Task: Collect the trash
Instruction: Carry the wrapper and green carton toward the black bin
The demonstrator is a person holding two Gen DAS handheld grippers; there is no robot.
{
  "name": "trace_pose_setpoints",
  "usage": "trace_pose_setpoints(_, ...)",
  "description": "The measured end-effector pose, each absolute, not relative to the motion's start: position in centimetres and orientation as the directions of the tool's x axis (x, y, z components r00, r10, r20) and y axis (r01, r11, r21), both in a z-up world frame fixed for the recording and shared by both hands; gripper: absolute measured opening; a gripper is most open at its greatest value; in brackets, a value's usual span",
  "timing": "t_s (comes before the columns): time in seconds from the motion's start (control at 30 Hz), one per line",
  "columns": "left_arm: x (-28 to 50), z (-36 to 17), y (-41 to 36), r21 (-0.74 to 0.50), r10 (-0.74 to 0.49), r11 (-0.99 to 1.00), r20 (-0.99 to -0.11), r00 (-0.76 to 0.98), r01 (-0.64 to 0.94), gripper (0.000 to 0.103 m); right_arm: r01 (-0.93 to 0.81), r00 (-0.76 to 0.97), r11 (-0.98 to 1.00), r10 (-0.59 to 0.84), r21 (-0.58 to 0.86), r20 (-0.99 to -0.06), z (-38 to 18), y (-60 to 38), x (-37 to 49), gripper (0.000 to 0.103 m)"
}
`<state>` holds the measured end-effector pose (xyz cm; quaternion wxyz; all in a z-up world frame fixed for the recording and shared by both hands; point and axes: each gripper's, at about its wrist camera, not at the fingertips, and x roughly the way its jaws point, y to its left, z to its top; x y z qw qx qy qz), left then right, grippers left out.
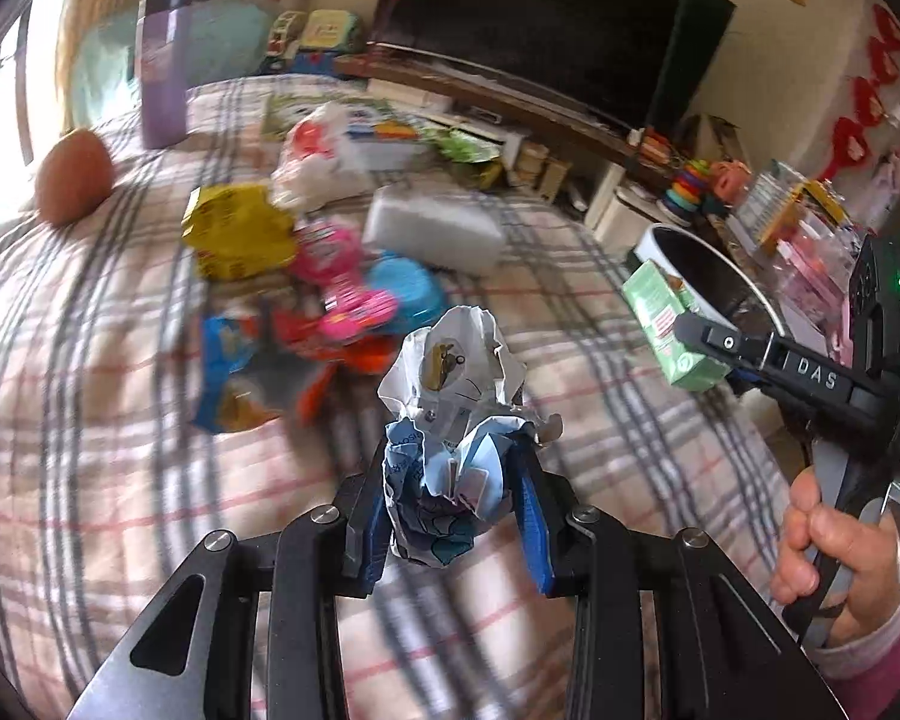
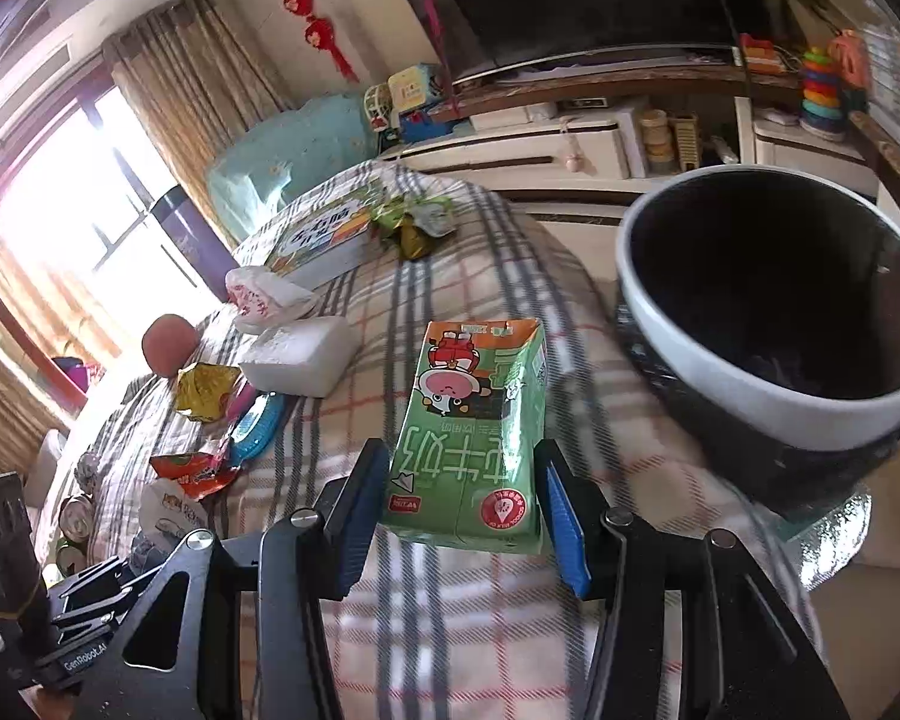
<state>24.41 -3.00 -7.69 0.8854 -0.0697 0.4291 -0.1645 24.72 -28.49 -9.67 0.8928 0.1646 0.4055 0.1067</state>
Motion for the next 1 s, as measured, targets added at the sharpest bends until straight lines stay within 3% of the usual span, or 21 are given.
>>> trace_pose_setpoints(1.0,28.0,-6.6,-12.8,-0.219,-0.419,0.893,-0.723,0.549,0.392,0.034,-0.012,0.725,0.903,0.304,0.43,-0.618,-7.3,-35.4,21.1,0.049)
